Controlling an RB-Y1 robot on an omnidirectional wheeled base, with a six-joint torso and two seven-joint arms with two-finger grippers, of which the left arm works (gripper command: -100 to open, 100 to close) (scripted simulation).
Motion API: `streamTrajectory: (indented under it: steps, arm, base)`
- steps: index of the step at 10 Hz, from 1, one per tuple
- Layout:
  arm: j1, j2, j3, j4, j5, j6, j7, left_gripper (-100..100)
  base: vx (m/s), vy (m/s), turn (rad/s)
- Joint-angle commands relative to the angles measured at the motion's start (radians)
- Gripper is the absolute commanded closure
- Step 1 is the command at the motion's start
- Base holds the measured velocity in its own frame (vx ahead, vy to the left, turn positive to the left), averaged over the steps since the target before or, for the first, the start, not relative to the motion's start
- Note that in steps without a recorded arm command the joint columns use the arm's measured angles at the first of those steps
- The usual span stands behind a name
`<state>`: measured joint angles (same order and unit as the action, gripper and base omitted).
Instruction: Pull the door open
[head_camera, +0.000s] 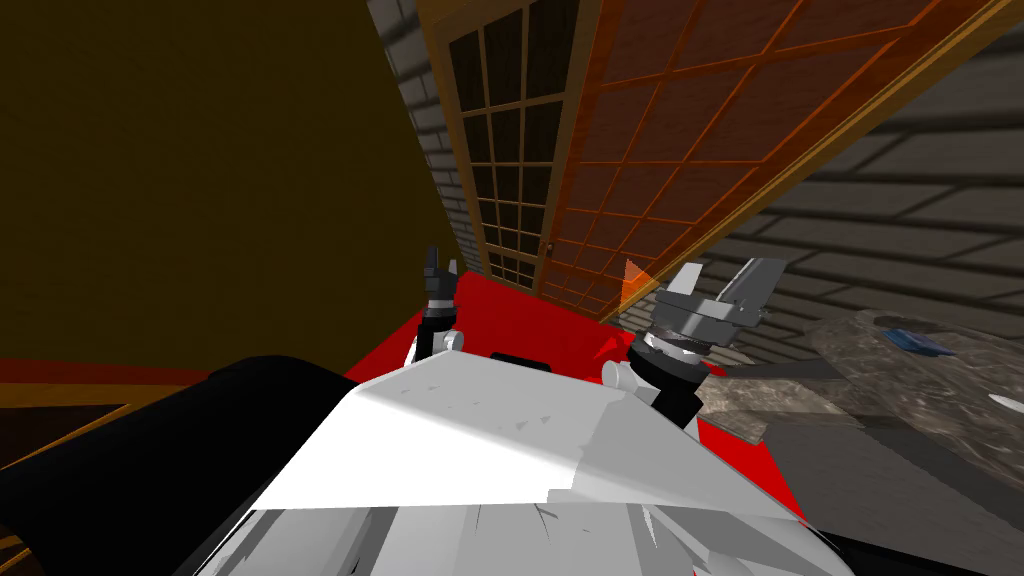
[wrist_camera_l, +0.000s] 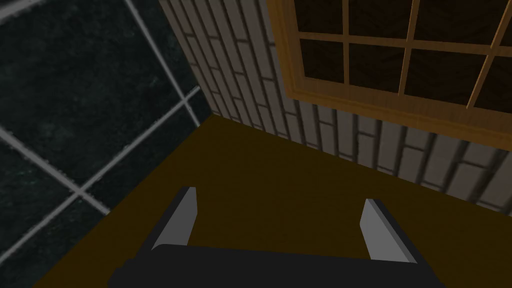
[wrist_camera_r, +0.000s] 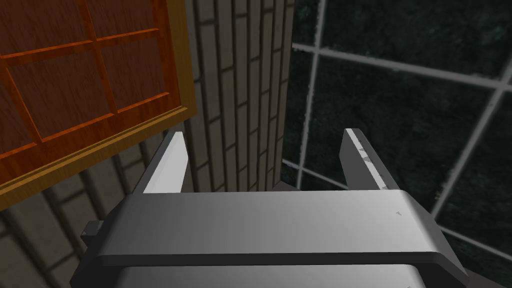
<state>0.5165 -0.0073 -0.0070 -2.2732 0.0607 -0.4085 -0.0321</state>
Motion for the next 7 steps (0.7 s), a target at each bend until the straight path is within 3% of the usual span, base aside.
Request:
streamTrajectory:
  steps: [1, 7]
  arm:
    - [-0.009, 0.011, 0.007, 0.037, -0.008, -0.011, -0.034, -100]
    - [-0.035, 0.037, 0.028, 0.149, -0.03, -0.045, -0.136, -100]
  base:
    - [0.08, -0.022, -0.062]
    - [0.108, -0.019, -0.061]
